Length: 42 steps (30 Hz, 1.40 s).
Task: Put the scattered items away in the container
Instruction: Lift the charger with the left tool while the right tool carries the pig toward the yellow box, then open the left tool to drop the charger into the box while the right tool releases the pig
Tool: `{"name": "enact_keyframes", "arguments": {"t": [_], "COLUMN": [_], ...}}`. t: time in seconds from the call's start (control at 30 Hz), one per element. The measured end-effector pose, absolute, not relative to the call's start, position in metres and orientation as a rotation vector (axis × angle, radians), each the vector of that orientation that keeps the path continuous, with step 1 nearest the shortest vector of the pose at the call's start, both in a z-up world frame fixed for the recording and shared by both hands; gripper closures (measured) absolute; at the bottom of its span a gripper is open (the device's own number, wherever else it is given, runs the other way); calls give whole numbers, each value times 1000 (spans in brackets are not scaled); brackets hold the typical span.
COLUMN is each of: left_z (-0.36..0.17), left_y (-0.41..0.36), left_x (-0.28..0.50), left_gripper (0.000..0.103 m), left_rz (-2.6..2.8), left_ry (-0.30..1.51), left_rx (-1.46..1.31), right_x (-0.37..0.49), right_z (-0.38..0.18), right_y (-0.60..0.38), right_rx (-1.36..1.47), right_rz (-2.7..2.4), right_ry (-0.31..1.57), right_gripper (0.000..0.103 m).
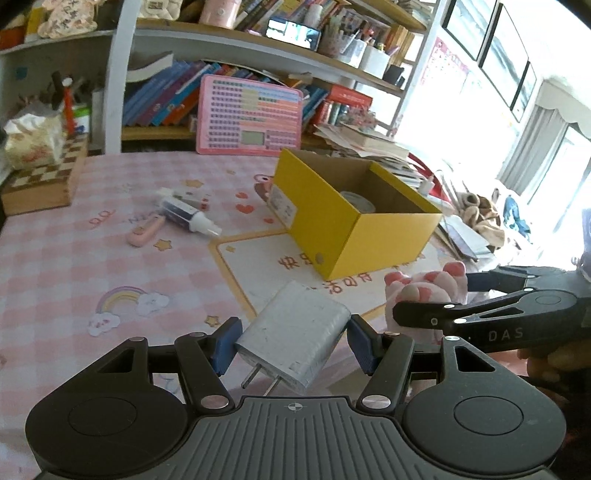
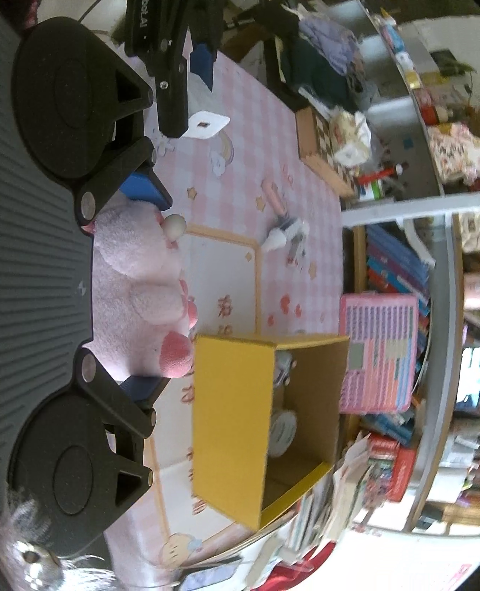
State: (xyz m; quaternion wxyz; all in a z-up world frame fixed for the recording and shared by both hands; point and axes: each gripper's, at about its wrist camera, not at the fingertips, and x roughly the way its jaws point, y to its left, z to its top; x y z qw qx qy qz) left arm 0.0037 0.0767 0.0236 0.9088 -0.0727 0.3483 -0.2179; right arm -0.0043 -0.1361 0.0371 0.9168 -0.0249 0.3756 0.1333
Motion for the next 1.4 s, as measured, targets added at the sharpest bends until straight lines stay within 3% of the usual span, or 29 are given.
{"name": "enact_keyframes", "arguments": {"t": [1.4], "left_z": [28], "left_y": [-56], "left_x": [53], "left_gripper": [41], "left_rz": [-688], "left_ry": [768], "left_rx": [-65], "right_x": [2], "right_z": [27], "right_y": [-258], "right_rx": [42], "right_rz": [81], "right_ry": [839], "right_gripper": [14]}}
